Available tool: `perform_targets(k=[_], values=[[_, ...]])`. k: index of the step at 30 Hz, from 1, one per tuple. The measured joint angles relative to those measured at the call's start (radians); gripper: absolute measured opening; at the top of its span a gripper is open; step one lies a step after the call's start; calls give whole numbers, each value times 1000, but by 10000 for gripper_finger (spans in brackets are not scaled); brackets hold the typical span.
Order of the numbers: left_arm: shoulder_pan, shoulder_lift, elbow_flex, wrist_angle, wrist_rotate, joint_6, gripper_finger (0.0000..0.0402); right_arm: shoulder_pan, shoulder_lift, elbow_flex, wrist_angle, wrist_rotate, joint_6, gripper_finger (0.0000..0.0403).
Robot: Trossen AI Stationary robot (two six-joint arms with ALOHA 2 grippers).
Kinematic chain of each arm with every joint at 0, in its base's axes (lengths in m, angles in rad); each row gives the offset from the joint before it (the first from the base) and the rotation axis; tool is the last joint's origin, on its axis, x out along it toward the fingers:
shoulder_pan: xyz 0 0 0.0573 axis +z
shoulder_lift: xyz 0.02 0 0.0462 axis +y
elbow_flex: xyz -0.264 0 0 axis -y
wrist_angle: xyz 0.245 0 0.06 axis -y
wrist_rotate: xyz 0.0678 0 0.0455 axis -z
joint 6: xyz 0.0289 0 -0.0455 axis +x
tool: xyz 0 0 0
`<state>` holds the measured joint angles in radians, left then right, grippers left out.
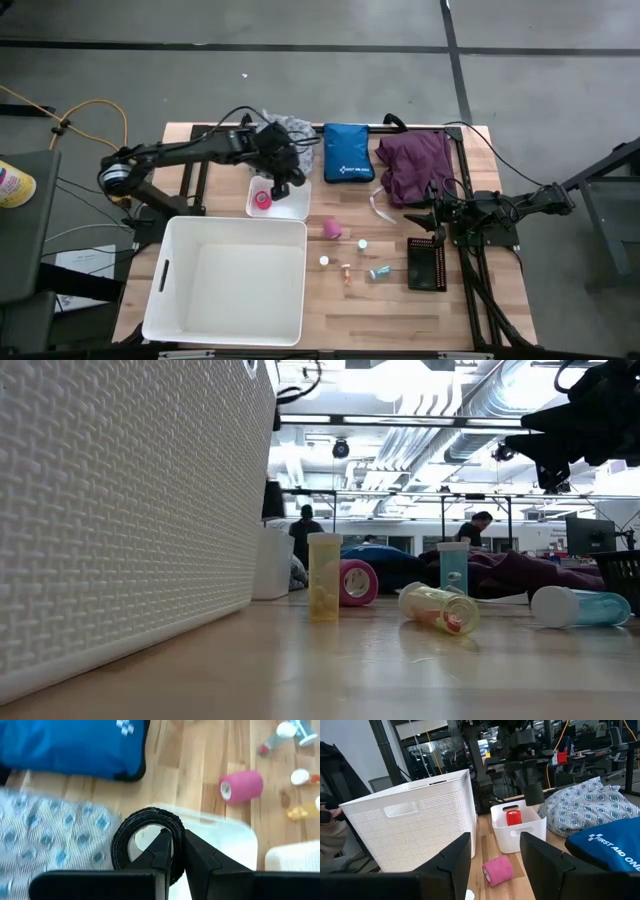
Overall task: Pick & place medical supplies in basket/bin
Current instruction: Put the black bandage into the white bin
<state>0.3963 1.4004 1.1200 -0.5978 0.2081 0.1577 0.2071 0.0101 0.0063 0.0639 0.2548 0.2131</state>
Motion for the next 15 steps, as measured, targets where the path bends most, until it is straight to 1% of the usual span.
perform_targets(k=[4,7,15], values=[[28,-82,-90,-3,-3,-6,30,0,0,0,0,0,0,158],[44,-121,-135,-1,-5,-7,30,0,0,0,0,0,0,158],[52,-129,-208,1,0,-9,30,0,0,0,0,0,0,158]])
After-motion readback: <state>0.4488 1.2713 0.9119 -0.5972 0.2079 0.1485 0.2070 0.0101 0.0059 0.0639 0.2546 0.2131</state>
